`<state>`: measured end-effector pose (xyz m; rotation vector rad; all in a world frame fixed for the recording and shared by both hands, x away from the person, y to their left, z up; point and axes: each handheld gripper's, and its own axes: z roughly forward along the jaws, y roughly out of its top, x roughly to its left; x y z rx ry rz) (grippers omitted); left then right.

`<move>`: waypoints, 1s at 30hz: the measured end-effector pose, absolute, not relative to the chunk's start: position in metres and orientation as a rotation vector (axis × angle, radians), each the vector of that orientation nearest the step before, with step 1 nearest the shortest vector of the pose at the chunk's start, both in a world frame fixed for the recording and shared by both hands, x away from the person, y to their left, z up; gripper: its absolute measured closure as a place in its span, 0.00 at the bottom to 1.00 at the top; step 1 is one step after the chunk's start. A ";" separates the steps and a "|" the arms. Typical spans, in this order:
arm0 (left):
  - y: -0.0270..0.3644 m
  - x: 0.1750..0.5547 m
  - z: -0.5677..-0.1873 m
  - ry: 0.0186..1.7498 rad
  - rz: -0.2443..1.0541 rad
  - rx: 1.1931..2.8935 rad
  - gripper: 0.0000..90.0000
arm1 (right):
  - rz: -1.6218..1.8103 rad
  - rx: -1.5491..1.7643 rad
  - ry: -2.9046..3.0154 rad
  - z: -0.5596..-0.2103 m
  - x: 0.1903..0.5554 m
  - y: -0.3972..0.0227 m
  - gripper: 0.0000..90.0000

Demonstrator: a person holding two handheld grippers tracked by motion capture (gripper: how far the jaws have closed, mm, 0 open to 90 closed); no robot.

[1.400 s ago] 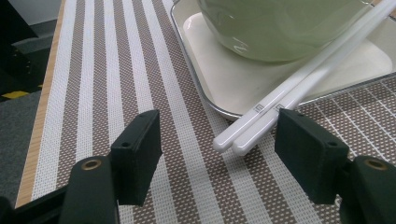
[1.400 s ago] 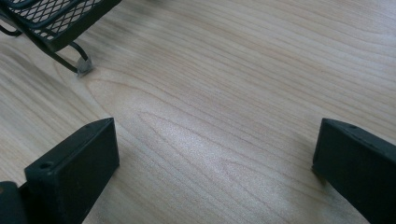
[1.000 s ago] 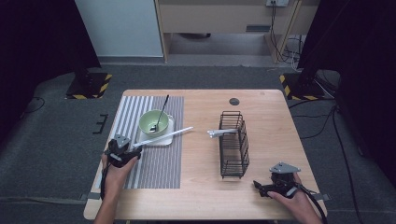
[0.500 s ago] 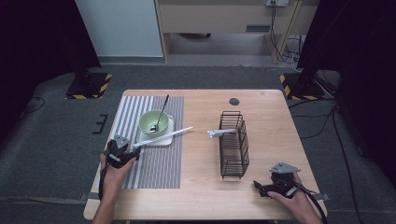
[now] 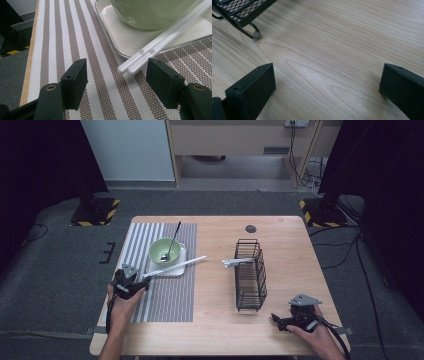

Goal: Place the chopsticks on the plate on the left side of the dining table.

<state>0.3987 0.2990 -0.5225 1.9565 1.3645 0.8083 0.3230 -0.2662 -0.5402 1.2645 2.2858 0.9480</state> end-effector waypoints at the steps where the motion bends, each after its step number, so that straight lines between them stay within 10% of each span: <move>1: 0.299 0.399 -0.523 1.365 0.810 1.958 0.37 | 0.948 1.264 2.286 -0.540 0.323 -0.266 0.00; 30: 0.301 0.409 -0.520 1.413 0.836 1.935 0.38 | 0.949 1.265 2.285 -0.540 0.323 -0.266 0.00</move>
